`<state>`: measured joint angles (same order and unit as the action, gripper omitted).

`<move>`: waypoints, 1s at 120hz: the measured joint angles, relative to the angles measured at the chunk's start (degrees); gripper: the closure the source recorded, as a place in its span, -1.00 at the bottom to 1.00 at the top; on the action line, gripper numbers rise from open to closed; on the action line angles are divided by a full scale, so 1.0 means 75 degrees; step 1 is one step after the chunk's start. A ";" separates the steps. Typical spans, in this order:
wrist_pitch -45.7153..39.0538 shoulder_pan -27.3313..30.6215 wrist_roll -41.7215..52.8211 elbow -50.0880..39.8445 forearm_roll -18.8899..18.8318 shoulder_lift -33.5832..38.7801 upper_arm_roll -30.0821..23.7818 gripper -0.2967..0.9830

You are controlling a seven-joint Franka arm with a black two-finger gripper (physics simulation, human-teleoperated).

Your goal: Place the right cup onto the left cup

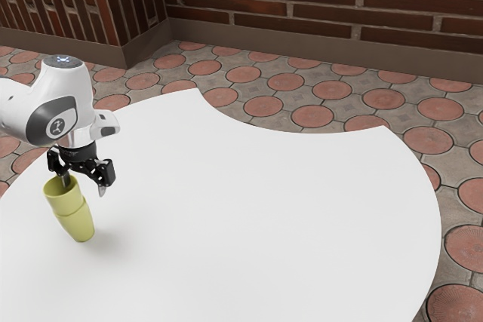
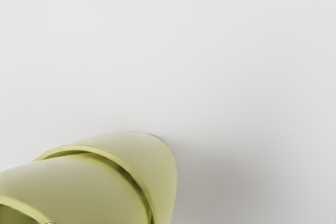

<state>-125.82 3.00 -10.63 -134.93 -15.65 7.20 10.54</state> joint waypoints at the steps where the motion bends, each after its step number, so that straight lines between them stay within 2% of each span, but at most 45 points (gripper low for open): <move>1: -0.0001 0.0000 0.0001 0.0000 0.0000 0.0001 0.0000 -0.51; 51: 0.0026 -0.0019 0.0037 0.0060 0.0001 0.0239 -0.0048 -0.53; 76: 0.0409 -0.0022 0.0062 0.0604 0.0049 0.0482 -0.0211 -0.54; 100: 0.1845 -0.0011 0.0081 0.2816 0.0825 0.0291 -0.1032 -0.54; 120: 0.3240 -0.0030 0.0103 0.5122 0.1212 -0.0588 -0.1758 -0.54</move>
<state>-101.52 2.77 -9.86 -96.52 -6.55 2.78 -2.65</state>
